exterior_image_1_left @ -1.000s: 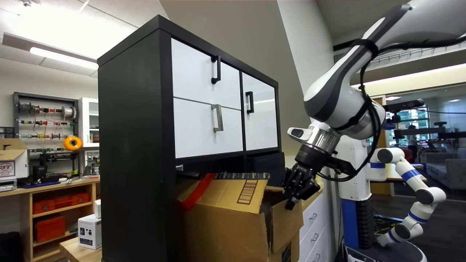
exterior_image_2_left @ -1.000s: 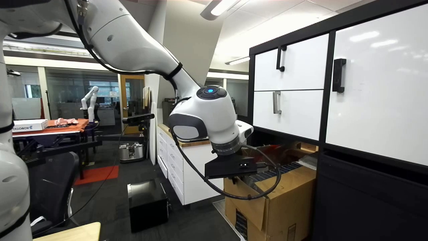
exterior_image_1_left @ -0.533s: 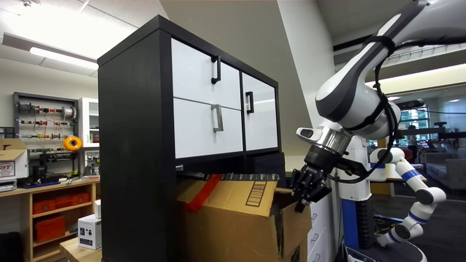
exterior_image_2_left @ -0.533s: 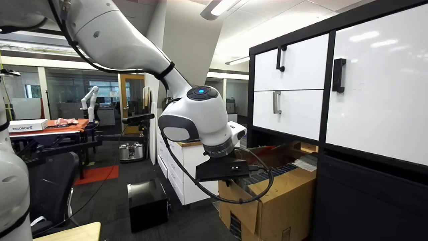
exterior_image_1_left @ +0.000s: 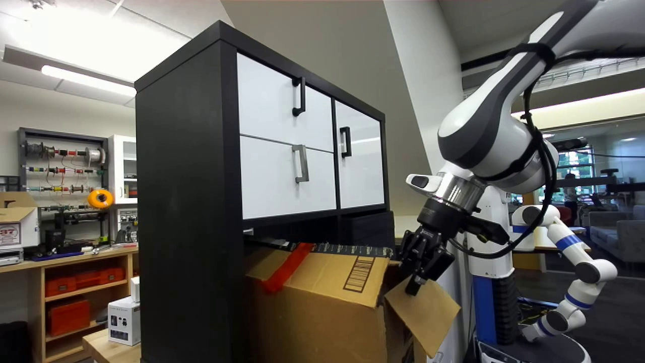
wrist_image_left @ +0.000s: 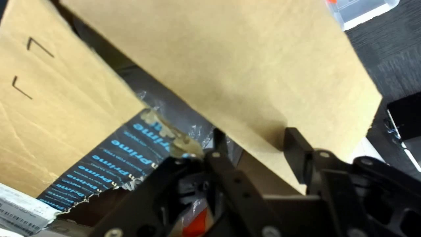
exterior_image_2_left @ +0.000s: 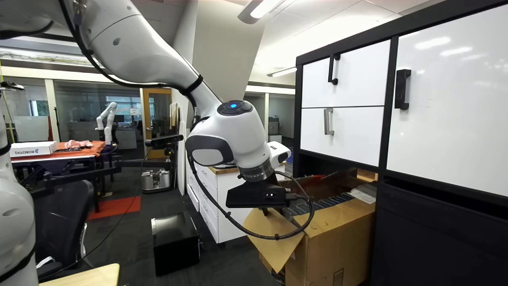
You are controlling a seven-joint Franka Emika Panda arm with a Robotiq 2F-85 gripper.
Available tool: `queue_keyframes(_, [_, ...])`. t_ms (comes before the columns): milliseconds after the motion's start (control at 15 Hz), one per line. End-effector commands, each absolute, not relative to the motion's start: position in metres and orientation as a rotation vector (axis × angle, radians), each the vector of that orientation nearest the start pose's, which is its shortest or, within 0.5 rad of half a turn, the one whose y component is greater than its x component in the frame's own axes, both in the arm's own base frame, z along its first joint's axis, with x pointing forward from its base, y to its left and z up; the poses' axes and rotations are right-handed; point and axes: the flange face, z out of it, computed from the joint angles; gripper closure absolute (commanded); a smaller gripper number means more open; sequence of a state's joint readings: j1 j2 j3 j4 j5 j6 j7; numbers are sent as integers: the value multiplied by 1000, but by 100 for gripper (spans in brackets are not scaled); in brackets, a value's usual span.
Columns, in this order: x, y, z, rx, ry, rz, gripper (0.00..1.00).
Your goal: Slide out the box
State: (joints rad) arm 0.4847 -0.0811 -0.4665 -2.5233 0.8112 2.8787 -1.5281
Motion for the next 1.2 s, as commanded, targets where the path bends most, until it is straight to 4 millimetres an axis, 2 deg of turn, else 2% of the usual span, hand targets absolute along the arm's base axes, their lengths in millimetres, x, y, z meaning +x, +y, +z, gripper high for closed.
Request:
queue_keyframes(0, [479, -25, 346, -2855, -962, -860, 19])
queue_keyframes(200, [488, -18, 343, -2907, -800, -793, 2])
queue_keyframes(333, [494, -14, 345, -2930, -682, -753, 0])
queue_keyframes(467, [498, -9, 356, -2946, -587, -739, 0])
queue_keyframes(933, [505, 20, 435, -2998, -399, -737, 0])
queue_keyframes(1133, [510, 26, 462, -3021, -280, -687, 0])
